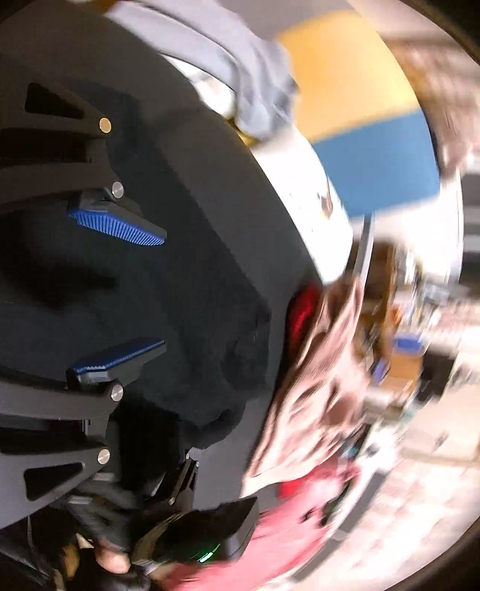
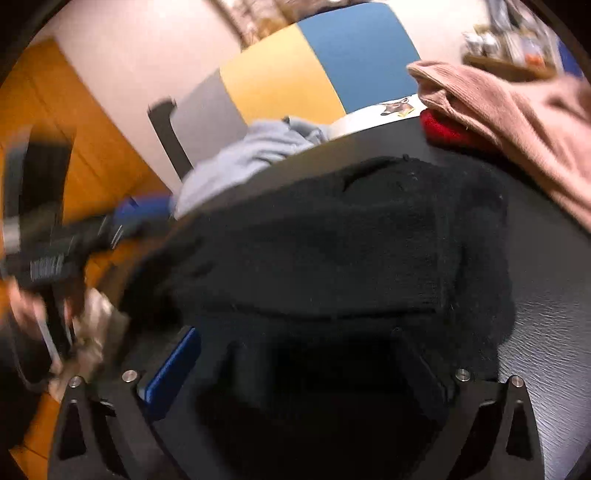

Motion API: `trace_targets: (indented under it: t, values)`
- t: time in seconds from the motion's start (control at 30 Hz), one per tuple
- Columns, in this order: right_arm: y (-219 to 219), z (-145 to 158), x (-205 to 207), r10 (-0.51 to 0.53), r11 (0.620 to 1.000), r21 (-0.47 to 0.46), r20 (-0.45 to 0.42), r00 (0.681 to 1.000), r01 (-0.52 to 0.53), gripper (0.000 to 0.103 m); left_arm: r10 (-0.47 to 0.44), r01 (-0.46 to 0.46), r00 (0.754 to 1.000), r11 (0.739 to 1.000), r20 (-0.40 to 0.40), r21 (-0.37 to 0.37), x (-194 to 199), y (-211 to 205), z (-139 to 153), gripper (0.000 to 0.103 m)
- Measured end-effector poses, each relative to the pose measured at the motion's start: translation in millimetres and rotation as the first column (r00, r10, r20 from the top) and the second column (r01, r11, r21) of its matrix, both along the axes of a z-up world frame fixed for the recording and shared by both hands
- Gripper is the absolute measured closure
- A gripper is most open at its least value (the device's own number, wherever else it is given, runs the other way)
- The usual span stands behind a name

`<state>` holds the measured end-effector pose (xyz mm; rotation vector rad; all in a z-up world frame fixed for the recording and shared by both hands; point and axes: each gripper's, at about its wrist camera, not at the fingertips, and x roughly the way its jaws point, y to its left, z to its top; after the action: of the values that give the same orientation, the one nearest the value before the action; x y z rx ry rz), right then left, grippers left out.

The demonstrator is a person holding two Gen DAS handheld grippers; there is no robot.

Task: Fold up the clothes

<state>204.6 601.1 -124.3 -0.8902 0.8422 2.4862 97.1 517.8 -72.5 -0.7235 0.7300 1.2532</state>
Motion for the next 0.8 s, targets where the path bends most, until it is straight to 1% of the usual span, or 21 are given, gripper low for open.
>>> trace_targets:
  t: [0.03, 0.07, 0.13, 0.17, 0.23, 0.3, 0.33, 0.37, 0.4, 0.43, 0.47, 0.57, 0.6, 0.67, 0.73, 0.77, 0.8]
  values:
    - [-6, 1, -2, 0.014, 0.999, 0.039, 0.029, 0.999, -0.015, 0.0, -0.053, 0.053, 0.998, 0.998, -0.014, -0.021, 10, 17, -4, 0.05]
    - [-9, -1, -1, 0.019, 0.998, 0.061, 0.037, 0.999, -0.021, 0.0, -0.106, 0.105, 0.994, 0.994, -0.026, -0.042, 21, 33, -8, 0.05]
    - [-12, -7, 3, 0.02, 0.996, 0.087, 0.04, 0.999, -0.023, 0.0, -0.212, 0.207, 0.976, 0.974, -0.048, -0.087, 41, 67, -17, 0.05]
    - [-12, -8, 4, 0.019, 0.996, 0.085, 0.034, 0.999, -0.022, 0.0, -0.231, 0.225, 0.971, 0.969, -0.055, -0.1, 42, 62, -23, 0.05]
    - [-10, -8, 7, 0.018, 0.997, 0.077, 0.013, 1.0, -0.019, 0.0, -0.295, 0.29, 0.955, 0.945, -0.012, -0.152, 48, 70, -35, 0.05]
    - [-8, -8, 12, 0.016, 0.998, 0.065, -0.013, 1.0, -0.015, 0.0, -0.344, 0.339, 0.939, 0.922, 0.008, -0.188, 56, 74, -46, 0.051]
    - [-6, -9, 14, 0.014, 0.998, 0.059, -0.027, 1.0, -0.012, 0.0, -0.349, 0.341, 0.937, 0.919, -0.008, -0.197, 58, 72, -47, 0.057]
    - [-6, -8, 13, 0.011, 0.999, 0.054, -0.036, 0.999, -0.009, 0.0, -0.343, 0.335, 0.939, 0.921, -0.009, -0.2, 59, 71, -50, 0.068]
    - [-5, -8, 14, 0.008, 0.999, 0.05, -0.044, 0.999, -0.006, 0.0, -0.337, 0.328, 0.941, 0.923, -0.011, -0.202, 60, 69, -52, 0.073]
    - [-4, -8, 13, 0.007, 0.999, 0.048, -0.047, 0.999, -0.005, 0.0, -0.338, 0.334, 0.941, 0.925, 0.012, -0.181, 59, 68, -50, 0.078]
    - [-4, -8, 13, 0.006, 0.999, 0.048, -0.049, 0.999, -0.004, 0.0, -0.339, 0.34, 0.94, 0.927, 0.036, -0.159, 58, 66, -47, 0.08]
    - [-5, -8, 11, 0.006, 0.999, 0.052, -0.045, 0.999, -0.004, 0.0, -0.303, 0.31, 0.95, 0.946, 0.08, -0.092, 51, 68, -35, 0.08]
    - [-5, -7, 11, 0.006, 0.999, 0.054, -0.043, 0.999, -0.004, 0.0, -0.298, 0.303, 0.952, 0.951, 0.07, -0.069, 49, 70, -32, 0.082]
    - [-5, -8, 9, 0.006, 0.998, 0.06, -0.035, 0.999, -0.004, 0.0, -0.286, 0.287, 0.957, 0.957, 0.047, -0.033, 49, 75, -25, 0.091]
    - [-5, -8, 7, 0.006, 0.998, 0.066, -0.027, 1.0, -0.004, 0.0, -0.282, 0.283, 0.959, 0.958, 0.022, -0.036, 52, 82, -23, 0.095]
    - [-5, -8, 7, 0.006, 0.998, 0.067, -0.026, 1.0, -0.004, 0.0, -0.283, 0.283, 0.959, 0.958, 0.009, -0.04, 53, 85, -22, 0.095]
    - [-5, -8, 7, 0.006, 0.998, 0.067, -0.025, 1.0, -0.005, 0.0, -0.317, 0.318, 0.948, 0.946, 0.028, -0.069, 57, 88, -25, 0.096]
